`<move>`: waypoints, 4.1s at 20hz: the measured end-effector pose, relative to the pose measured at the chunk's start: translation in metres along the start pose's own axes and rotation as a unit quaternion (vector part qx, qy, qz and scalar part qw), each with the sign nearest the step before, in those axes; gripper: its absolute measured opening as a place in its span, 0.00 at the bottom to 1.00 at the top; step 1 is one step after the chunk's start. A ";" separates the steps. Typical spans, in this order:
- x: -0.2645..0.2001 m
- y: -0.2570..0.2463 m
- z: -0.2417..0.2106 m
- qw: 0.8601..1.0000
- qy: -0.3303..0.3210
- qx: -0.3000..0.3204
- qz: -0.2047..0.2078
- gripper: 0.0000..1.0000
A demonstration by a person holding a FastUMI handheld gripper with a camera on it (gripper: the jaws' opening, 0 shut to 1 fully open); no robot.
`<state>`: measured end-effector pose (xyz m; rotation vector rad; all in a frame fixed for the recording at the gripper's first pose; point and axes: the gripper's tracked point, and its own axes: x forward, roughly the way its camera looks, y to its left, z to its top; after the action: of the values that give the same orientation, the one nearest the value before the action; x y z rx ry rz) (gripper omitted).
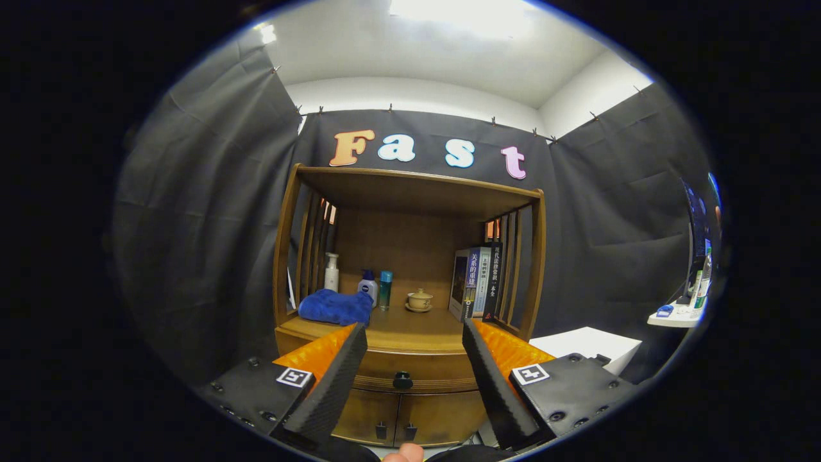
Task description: Pull open the drawer, take out the items inside it, and place them on the countertop above the cabinet.
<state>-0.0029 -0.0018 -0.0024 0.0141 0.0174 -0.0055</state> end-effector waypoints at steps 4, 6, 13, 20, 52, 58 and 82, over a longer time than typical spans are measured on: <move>0.000 0.000 0.001 1.000 0.001 0.000 0.000 0.97; 0.000 0.000 0.001 1.000 0.002 0.001 0.000 0.97; 0.000 0.001 0.002 1.000 0.004 0.001 0.001 0.97; 0.012 0.003 -0.014 1.000 0.020 -0.004 -0.001 0.97; 0.183 -0.001 -0.242 0.991 0.131 0.019 0.001 0.74; 0.187 0.003 -0.240 0.993 0.113 0.020 0.003 0.53; 0.104 0.001 -0.233 0.989 0.149 0.010 -0.009 0.43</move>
<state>0.0967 0.0019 -0.2367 0.0356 0.3158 -0.0213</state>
